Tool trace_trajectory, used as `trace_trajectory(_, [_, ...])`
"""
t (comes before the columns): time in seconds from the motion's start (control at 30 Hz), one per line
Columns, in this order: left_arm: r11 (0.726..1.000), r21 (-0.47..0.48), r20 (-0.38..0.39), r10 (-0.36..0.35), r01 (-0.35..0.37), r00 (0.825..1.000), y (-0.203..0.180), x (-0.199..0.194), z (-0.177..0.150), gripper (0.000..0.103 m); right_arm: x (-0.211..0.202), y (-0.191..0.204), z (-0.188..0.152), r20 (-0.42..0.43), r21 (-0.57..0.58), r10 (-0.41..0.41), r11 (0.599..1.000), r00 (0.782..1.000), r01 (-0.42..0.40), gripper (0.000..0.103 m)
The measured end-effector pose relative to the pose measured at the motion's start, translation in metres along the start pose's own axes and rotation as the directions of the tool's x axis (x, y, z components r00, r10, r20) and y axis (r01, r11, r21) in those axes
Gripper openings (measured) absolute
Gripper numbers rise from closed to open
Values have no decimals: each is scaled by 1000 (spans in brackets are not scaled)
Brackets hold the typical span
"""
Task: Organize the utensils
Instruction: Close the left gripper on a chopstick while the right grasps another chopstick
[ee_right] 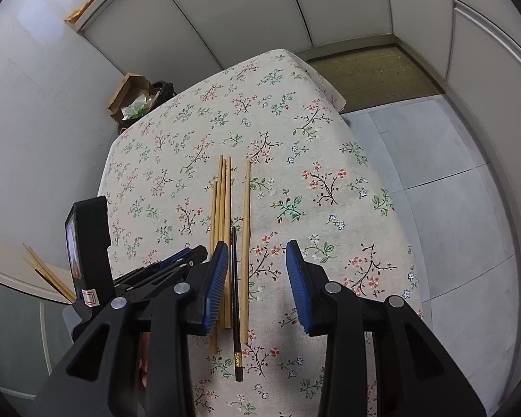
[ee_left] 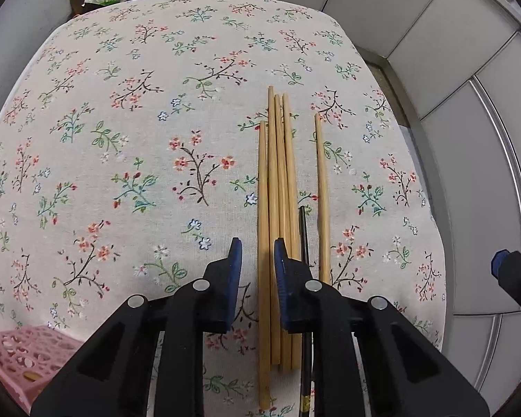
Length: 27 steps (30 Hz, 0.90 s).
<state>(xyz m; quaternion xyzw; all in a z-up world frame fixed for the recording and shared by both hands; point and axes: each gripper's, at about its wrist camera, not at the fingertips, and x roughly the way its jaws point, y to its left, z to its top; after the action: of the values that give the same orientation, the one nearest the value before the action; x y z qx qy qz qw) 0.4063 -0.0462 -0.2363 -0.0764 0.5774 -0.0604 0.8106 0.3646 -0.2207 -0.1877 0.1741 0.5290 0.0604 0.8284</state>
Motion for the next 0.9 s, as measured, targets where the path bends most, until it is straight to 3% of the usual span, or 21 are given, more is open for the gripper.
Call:
trace_trajectory(0.43, [999,40,-25,24,-23,999,1,25,3,8,8,0,3,-16,2,-7,1000,1000,7,36])
trace_trajectory(0.53, [1000,4,-26,2,-2,1000,6,24,3,6,15,0,3,-29,0,-18,1000,999,18,36])
trace_trajectory(0.67, [1000,-9,33,-18,18,999,8,4,0,6,27,-4,5,-51,-2,-46,999,998,46,36])
trace_trajectory(0.9, [995,71,168,-75,64,983,-5,-61,-20,6,58,-2,11,-87,-39,-53,998,995,49,35])
